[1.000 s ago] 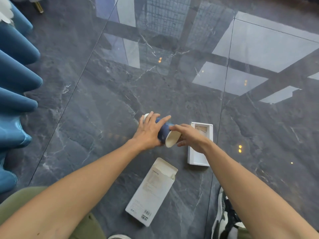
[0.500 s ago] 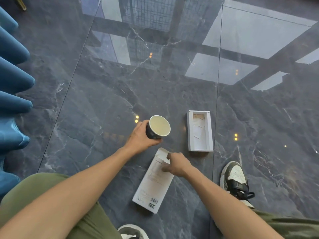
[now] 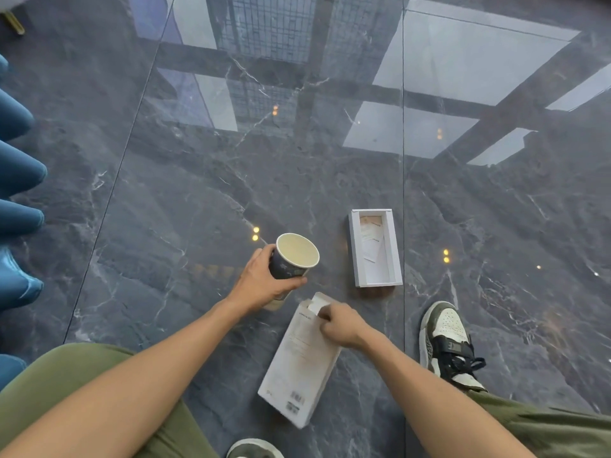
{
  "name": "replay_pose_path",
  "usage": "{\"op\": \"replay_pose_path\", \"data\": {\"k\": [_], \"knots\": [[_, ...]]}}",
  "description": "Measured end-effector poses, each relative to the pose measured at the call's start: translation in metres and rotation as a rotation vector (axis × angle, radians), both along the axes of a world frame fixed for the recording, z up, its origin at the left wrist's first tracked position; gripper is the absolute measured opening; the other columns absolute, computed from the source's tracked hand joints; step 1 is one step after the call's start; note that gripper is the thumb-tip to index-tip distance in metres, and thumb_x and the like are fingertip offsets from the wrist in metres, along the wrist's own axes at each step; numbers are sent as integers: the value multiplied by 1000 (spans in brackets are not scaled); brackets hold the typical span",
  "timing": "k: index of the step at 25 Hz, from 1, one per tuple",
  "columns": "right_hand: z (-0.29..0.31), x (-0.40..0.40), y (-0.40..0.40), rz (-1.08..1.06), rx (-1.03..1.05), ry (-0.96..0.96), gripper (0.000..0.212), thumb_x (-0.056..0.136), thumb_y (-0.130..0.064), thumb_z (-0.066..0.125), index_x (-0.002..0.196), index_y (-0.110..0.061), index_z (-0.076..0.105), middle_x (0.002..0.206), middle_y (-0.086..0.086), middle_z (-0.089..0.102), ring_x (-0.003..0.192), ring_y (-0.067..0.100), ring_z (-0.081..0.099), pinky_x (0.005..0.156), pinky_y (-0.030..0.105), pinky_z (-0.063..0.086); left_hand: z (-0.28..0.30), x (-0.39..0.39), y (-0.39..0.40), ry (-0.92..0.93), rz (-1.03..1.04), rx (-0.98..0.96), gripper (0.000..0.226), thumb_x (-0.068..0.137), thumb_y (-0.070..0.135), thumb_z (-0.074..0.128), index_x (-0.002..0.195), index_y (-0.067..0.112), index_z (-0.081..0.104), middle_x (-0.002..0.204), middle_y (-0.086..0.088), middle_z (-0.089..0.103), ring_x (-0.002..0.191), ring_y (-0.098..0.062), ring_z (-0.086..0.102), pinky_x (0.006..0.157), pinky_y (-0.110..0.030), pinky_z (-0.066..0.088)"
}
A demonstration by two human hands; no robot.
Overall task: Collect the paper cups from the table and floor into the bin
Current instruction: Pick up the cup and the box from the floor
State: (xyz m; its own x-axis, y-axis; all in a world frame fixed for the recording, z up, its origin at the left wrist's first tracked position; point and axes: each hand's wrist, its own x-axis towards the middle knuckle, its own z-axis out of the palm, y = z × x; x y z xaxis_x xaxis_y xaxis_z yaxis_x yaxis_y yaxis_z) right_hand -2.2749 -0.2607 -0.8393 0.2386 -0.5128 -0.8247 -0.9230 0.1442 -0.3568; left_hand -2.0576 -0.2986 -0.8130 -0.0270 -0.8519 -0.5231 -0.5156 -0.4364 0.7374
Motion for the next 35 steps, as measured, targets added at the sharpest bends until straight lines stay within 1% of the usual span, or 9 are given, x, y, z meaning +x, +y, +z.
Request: {"op": "replay_pose_path", "data": {"k": [4,7,14,20,23,26,28,31,35], "knots": [[35,-35,-65,-42,-206,-38,30,72,-11,40,86,-23,63,98,11,69,103,31,57,81,36,47,6,-7,-7,49,24,4,71,74,46,89,132,28,52,124,3,53,114,-15,57,96,-32,49],[50,-69,-115,-2,-361,77,35,83,-7,41,107,-15,67,111,16,69,119,33,48,89,37,38,6,-26,-14,74,24,15,73,73,47,89,132,26,53,122,3,52,115,-15,58,95,-33,50],[36,-110,-161,101,-447,210,29,98,-12,38,115,-14,62,115,10,67,115,32,45,84,43,41,-3,-86,-42,262,-15,132,72,68,50,92,126,29,54,129,3,58,119,-14,62,101,-39,55],[11,-123,-161,-203,-607,94,36,101,-8,45,133,-14,61,137,6,57,126,28,42,100,37,42,-17,-120,-57,327,-167,285,69,71,52,89,128,29,59,122,9,72,109,-8,70,85,-26,57],[9,-126,-143,-531,-648,-11,40,99,-14,55,139,-13,53,143,2,45,125,17,45,102,29,40,-22,-127,-59,339,-199,322,67,76,49,88,131,28,57,123,9,72,109,-7,70,83,-24,55],[0,-136,-114,-942,-442,-3,60,92,-34,65,145,-13,46,143,3,44,121,18,50,102,36,46,-26,-132,-58,370,-186,346,68,78,44,88,135,27,55,125,8,71,111,-9,70,87,-26,55],[-10,-142,-97,-1083,-228,-49,55,90,-41,63,134,-10,56,138,9,57,116,26,61,95,43,52,-25,-133,-59,392,-164,360,71,78,43,87,137,26,53,127,7,70,113,-9,68,88,-28,54],[-18,-143,-84,-1132,-111,-141,44,88,-50,58,106,-12,70,112,10,74,103,33,70,94,54,56,-25,-135,-62,391,-166,365,80,70,53,82,139,28,51,129,7,69,117,-13,67,96,-34,51],[-16,-140,-82,-1126,-96,-217,36,93,-52,57,108,-22,69,108,-1,75,101,24,71,96,54,56,-22,-140,-67,417,-152,368,73,71,51,79,134,27,53,124,8,71,110,-8,68,83,-26,51]]}}
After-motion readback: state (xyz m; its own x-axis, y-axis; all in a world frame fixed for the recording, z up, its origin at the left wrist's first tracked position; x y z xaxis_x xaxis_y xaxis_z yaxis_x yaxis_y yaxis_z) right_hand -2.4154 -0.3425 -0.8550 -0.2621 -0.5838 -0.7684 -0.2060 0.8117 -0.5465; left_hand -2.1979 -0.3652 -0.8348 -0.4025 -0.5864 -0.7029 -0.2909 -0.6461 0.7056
